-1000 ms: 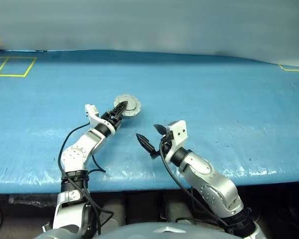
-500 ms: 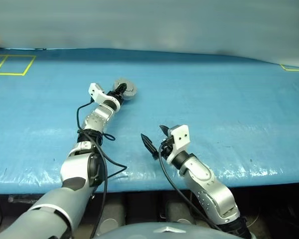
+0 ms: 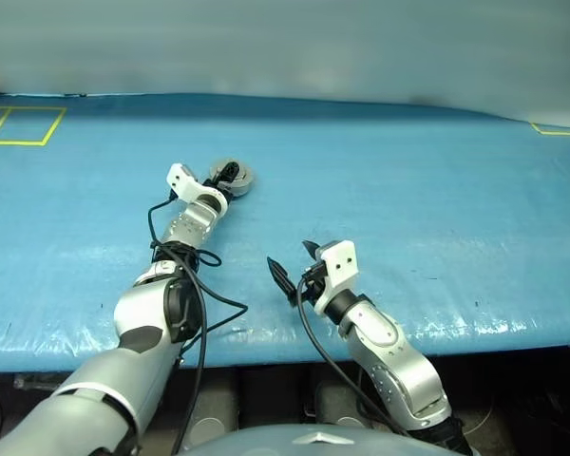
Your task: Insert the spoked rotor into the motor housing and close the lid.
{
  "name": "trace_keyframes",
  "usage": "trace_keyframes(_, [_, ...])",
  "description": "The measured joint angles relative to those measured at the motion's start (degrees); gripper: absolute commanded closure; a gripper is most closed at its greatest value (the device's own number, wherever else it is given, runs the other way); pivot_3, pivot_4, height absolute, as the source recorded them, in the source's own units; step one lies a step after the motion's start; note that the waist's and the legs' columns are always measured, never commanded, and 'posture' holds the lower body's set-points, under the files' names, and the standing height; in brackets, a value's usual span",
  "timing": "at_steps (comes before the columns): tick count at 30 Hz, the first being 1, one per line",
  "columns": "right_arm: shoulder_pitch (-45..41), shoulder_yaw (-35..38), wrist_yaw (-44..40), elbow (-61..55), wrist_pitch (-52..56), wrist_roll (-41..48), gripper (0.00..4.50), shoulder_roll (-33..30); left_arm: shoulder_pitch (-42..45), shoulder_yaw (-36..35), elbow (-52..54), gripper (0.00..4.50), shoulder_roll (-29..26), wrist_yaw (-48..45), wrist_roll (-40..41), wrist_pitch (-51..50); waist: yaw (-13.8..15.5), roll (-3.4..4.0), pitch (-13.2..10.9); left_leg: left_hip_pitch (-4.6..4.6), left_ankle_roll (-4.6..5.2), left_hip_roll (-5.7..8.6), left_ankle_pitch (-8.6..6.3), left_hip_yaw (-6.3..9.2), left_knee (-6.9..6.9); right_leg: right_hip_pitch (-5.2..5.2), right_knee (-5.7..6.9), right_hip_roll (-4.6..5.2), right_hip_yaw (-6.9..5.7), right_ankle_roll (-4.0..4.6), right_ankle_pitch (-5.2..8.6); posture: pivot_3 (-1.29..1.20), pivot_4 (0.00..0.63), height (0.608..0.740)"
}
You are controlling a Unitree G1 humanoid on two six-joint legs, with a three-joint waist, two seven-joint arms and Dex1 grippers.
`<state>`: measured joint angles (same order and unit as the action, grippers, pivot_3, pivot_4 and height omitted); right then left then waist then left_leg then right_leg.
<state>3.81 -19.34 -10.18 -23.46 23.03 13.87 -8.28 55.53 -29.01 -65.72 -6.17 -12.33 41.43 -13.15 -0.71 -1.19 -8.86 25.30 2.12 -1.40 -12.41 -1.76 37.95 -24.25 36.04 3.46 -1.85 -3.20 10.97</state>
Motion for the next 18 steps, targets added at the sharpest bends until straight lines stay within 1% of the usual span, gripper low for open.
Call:
trace_keyframes(3, [-0.01, 0.01, -0.32, 0.20, 0.33, -0.08, 0.00, 0.16, -2.49, -0.51, 2.63, 0.06, -0.51, 0.26, -0.23, -1.03, -0.56, 0.00, 0.00, -0.66, 0.00, -0.12, -0.04, -0.15, -0.14, 0.51, -0.02, 0.01, 0.03, 0.07, 0.12, 0.00, 0.150, 0.740])
trace_keyframes(4, [-0.03, 0.02, -0.45, 0.20, 0.49, -0.09, 0.00, 0.30, -3.63, -0.86, 4.19, 0.06, -0.72, 0.39, -0.20, -1.73, -0.72, 0.00, 0.02, -0.84, -0.03, -0.19, -0.05, -0.17, -0.15, 0.62, -0.01, 0.00, 0.01, 0.36, 0.29, 0.00, 0.150, 0.740])
trace_keyframes(8, [-0.08, -0.01, -1.00, 0.28, 1.30, -0.07, 0.00, 0.86, -7.70, -1.41, 10.62, 0.06, -1.07, 1.43, -0.02, -4.82, -1.07, 0.10, 0.17, -1.08, -0.06, -0.34, -0.04, -0.26, -0.15, 0.71, 0.13, -0.01, 0.03, 0.50, 0.23, 0.00, 0.150, 0.740])
trace_keyframes(11, [-0.15, 0.05, -1.17, 0.34, 1.51, -0.15, 0.00, 1.07, -12.49, -0.68, 18.01, 0.06, -1.23, 2.19, -0.09, -8.28, -1.41, 0.09, 0.25, -1.44, -0.08, -0.60, -0.05, -0.46, -0.24, 0.91, 0.18, 0.01, 0.18, 0.53, 0.25, 0.00, 0.150, 0.740])
trace_keyframes(15, [-0.22, 0.26, -1.26, 0.57, 2.57, -0.14, 0.00, 1.54, -20.86, 4.56, 30.90, 0.06, -3.28, 1.28, -2.13, -14.14, -1.55, 0.10, 0.37, -1.59, -0.11, -0.68, -0.06, -0.72, -0.35, 0.85, 0.24, 0.02, 0.33, 0.58, 0.26, 0.00, 0.150, 0.740])
trace_keyframes(18, [-0.22, 0.90, -1.00, 1.05, 2.32, -1.36, 0.00, 1.36, -29.31, 10.88, 42.05, 0.06, -6.03, -3.29, -5.21, -16.33, -1.43, 0.13, 0.41, -1.58, -0.19, -0.69, -0.11, -0.89, -0.43, 0.72, 0.23, 0.04, 0.48, 0.63, 0.26, 0.00, 0.150, 0.740])
